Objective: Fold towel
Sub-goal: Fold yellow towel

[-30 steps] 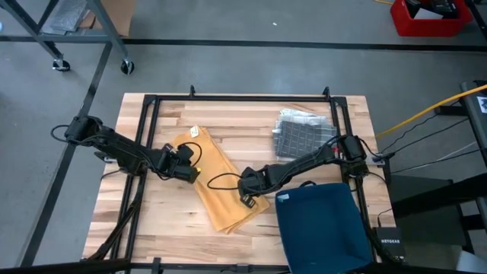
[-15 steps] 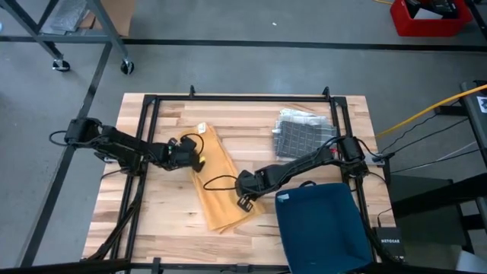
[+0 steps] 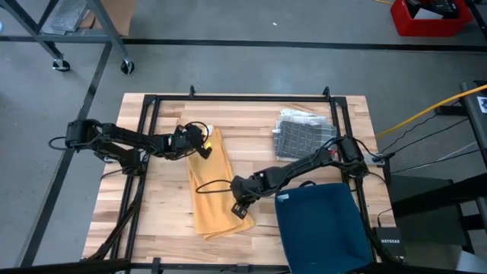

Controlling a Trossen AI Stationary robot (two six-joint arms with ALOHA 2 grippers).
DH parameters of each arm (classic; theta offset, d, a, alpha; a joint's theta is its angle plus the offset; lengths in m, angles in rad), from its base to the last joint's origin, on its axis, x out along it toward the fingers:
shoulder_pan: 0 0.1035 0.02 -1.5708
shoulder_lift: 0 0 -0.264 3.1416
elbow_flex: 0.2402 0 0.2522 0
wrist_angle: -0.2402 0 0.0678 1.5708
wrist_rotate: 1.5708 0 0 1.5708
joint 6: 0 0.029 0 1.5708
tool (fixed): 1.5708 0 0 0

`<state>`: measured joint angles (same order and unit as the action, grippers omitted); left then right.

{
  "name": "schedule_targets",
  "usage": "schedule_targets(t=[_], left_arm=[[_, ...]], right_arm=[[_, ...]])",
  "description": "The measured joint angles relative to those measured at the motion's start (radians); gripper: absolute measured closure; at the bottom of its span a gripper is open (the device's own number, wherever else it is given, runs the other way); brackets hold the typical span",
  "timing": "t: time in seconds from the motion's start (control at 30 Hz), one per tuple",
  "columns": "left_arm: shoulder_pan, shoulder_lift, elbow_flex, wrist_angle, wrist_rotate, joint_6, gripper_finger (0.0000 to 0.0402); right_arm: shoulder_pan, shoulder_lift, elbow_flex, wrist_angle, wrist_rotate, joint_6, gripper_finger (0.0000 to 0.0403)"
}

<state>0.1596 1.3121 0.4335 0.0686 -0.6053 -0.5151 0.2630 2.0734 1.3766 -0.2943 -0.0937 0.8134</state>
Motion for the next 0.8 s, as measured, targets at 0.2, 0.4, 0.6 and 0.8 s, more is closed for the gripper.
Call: schedule_targets(t=[0.2,0.4,0.6,0.8], left_arm=[[-0.025,-0.015,0.0,0.001,0.118,0.05,0.0396],[-0.093,-0.112,0.0,0.0,0.152,0.332,0.0396],[-0.222,-0.276,0.002,-0.004,0.181,0.428,0.0396],[-0.359,-0.404,0.002,-0.026,0.343,0.266,0.0396]], right_arm=[[0.0,-0.03,0.0,0.003,0.023,-0.071,0.0388],[-0.001,-0.095,0.0,-0.048,0.058,-0.303,0.0388],[-0.001,-0.14,0.001,-0.092,0.059,-0.447,0.0388],[-0.002,-0.141,0.001,-0.098,0.059,-0.475,0.0388]])
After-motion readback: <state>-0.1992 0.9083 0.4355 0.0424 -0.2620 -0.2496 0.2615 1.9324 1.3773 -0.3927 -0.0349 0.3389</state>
